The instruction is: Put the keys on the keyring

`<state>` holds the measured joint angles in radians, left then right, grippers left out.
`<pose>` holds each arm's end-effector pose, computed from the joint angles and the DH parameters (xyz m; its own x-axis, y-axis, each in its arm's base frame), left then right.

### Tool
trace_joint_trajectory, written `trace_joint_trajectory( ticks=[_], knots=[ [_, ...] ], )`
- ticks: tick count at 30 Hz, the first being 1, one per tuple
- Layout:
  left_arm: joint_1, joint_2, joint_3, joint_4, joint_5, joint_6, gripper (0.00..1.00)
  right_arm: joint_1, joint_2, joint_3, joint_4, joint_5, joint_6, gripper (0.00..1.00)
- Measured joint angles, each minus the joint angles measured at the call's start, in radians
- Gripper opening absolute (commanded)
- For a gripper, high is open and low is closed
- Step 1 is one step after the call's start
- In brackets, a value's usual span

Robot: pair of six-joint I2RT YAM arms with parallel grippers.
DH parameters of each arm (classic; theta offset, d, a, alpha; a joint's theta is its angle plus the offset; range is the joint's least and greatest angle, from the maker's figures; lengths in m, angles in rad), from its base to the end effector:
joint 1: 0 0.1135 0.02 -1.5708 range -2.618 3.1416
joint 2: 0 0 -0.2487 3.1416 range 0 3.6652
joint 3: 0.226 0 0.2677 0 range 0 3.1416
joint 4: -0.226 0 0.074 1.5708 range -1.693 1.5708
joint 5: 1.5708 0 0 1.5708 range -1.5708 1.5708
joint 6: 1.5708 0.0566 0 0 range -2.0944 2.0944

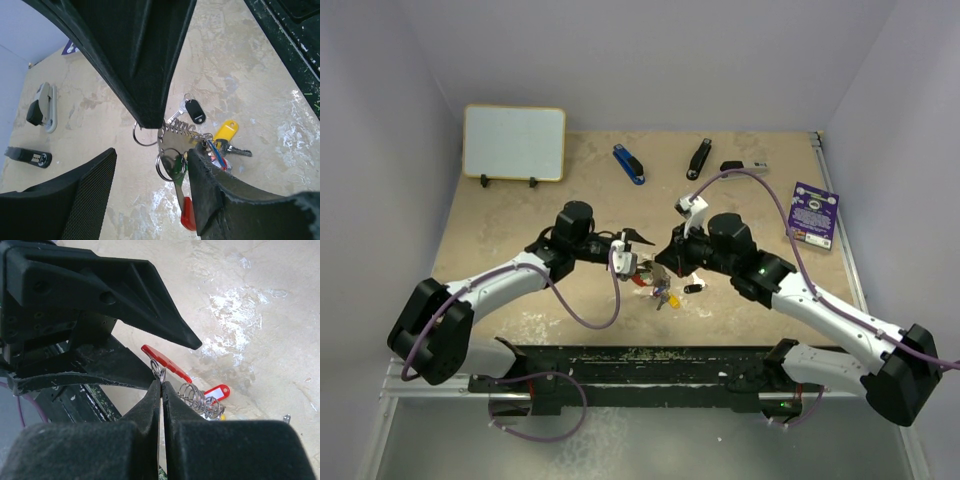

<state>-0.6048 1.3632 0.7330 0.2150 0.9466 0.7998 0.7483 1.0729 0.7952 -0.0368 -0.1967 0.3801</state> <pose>0.2312 -0.2157 0.2084 0.4452 0.2018 -0.8724 0.8952 -0.1237 0.4282 0.2063 0.2066 0.2781 -0.5086 0.0243 -0.8606 -0.6620 0.6281 0.4090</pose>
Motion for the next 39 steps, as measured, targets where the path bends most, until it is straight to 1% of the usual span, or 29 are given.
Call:
trace_joint_trajectory(
  ticks=[7, 13, 21, 23, 31, 39],
  knots=[
    [0.0, 0.0, 0.044, -0.023, 0.051, -0.046, 0.54, 0.011, 0.0, -0.003, 0.024, 0.001, -0.014, 0.0],
    [0.002, 0.0, 0.051, -0.034, 0.077, -0.09, 0.51, 0.019, -0.001, -0.003, 0.036, 0.006, -0.019, 0.0],
    [0.014, 0.0, 0.064, -0.039, 0.098, -0.172, 0.39, 0.031, -0.02, -0.01, 0.037, 0.027, -0.023, 0.0],
    [0.014, 0.0, 0.064, -0.036, 0.099, -0.186, 0.38, 0.033, -0.022, -0.011, 0.039, 0.028, -0.025, 0.0],
    [0.014, 0.0, 0.064, -0.036, 0.099, -0.205, 0.37, 0.04, -0.029, -0.012, 0.043, 0.03, -0.026, 0.0],
    [0.015, 0.0, 0.064, -0.035, 0.098, -0.205, 0.28, 0.048, -0.039, -0.016, 0.049, 0.029, -0.034, 0.0]
  ],
)
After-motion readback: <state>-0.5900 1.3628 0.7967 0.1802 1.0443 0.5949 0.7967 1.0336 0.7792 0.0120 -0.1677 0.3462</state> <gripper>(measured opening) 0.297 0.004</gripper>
